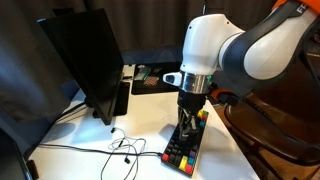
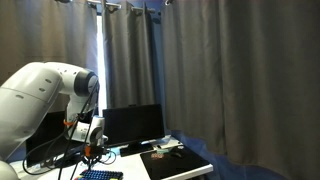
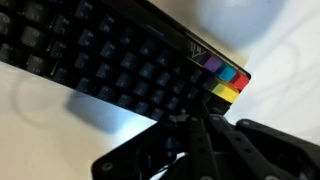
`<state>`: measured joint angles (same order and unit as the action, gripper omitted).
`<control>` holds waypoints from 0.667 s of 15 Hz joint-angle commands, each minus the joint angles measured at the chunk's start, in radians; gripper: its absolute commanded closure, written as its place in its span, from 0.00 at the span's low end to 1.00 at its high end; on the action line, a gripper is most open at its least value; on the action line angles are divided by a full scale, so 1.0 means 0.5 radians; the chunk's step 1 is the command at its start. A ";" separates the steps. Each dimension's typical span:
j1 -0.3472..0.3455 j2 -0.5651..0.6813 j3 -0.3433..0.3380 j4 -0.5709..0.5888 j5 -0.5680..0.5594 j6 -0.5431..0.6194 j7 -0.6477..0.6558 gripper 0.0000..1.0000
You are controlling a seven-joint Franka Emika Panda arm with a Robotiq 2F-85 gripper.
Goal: Press the letter W on the keyboard
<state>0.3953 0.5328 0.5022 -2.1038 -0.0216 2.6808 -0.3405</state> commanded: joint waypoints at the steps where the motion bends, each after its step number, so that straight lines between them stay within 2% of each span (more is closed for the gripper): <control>1: -0.078 0.052 0.078 -0.011 0.042 0.080 -0.089 1.00; 10: -0.135 0.132 0.133 -0.006 0.008 0.202 -0.132 1.00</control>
<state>0.3487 0.5814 0.5455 -2.1039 -0.0216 2.7492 -0.3872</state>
